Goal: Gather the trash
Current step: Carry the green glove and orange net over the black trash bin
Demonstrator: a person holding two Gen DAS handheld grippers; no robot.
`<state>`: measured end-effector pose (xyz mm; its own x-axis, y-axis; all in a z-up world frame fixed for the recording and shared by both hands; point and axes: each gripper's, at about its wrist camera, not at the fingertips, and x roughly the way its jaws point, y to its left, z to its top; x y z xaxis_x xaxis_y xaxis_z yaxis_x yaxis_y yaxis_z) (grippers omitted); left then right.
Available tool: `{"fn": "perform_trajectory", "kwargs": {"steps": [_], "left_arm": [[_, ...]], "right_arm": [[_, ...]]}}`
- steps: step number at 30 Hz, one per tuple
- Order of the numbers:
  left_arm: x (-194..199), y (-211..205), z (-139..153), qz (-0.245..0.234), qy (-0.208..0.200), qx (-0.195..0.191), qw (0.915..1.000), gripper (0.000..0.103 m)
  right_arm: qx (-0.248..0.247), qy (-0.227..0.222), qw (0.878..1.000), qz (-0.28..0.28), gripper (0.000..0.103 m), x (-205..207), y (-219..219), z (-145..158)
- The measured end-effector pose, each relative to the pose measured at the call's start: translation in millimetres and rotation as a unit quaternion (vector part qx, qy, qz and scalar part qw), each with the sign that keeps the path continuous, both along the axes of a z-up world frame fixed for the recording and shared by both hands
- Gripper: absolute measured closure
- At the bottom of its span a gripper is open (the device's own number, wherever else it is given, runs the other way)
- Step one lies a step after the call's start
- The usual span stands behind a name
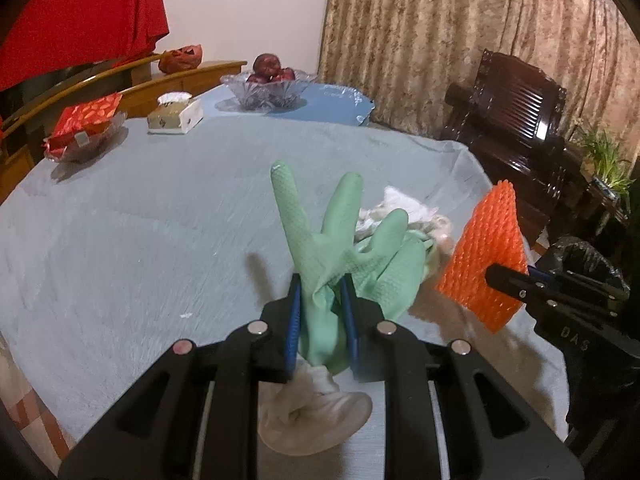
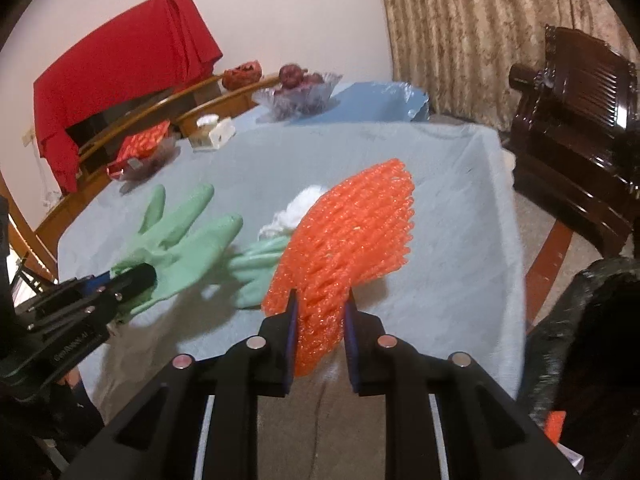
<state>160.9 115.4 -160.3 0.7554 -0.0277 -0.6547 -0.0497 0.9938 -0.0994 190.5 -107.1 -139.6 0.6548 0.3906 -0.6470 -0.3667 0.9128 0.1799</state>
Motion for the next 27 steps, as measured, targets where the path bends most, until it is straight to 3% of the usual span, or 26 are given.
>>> {"fn": "perform_trajectory", "kwargs": {"steps": [13, 27], "left_arm": [[-16.4, -48.3, 47.0, -0.042, -0.041, -0.004, 0.9982, 0.085], [-31.2, -119.9, 74.6, -0.116, -0.068, -0.023, 0.9906, 0.085]], "right_arm": [[-0.002, -0.046, 0.998, -0.032, 0.083, -28.0, -37.1, 47.7], [0.0, -0.083, 0.991, -0.105, 0.083, -75.6, -120.9, 85.5]]}}
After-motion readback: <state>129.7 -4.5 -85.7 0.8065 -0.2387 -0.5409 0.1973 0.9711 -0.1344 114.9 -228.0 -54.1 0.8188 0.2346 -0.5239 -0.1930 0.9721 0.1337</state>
